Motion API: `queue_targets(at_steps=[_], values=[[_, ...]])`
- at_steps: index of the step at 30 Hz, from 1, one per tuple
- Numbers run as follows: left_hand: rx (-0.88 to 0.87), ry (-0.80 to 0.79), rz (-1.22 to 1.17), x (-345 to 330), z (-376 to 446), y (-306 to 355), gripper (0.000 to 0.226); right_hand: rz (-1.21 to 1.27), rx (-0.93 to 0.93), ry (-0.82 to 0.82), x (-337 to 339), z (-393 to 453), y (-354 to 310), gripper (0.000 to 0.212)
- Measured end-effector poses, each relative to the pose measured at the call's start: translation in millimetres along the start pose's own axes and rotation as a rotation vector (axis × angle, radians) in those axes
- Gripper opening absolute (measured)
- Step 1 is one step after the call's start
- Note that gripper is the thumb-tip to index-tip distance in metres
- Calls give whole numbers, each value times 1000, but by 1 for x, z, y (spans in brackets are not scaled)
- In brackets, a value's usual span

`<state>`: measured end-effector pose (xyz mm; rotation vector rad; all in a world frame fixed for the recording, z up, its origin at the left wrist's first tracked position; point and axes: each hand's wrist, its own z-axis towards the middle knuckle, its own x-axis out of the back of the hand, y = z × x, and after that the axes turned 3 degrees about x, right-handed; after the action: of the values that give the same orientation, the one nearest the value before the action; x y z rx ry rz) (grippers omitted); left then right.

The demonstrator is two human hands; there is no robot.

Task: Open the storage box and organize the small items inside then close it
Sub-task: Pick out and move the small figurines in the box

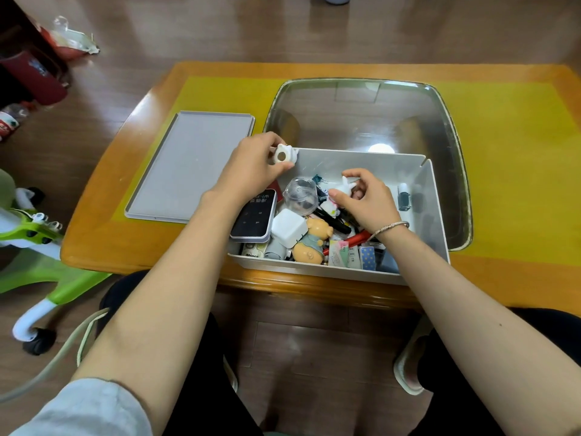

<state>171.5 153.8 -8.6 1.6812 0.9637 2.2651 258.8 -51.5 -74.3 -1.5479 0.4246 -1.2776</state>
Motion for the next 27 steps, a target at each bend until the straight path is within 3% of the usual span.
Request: queue_targets(at_steps=[5, 12, 18, 23, 27], values=[[112, 185, -314, 4, -18, 7, 23, 67, -6, 12, 3, -1, -6, 22], [11, 84, -434, -1, -40, 24, 31, 212, -7, 94, 18, -3, -19, 11], [-154, 63, -352, -20, -50, 37, 36, 169, -38, -88, 33, -1, -41, 47], [-324, 80, -287, -37, -57, 44, 30, 218, -117, -205, 34, 1, -49, 59], [-329, 29, -265, -44, -61, 44, 26, 329, -109, -261, 39, -4, -47, 75]])
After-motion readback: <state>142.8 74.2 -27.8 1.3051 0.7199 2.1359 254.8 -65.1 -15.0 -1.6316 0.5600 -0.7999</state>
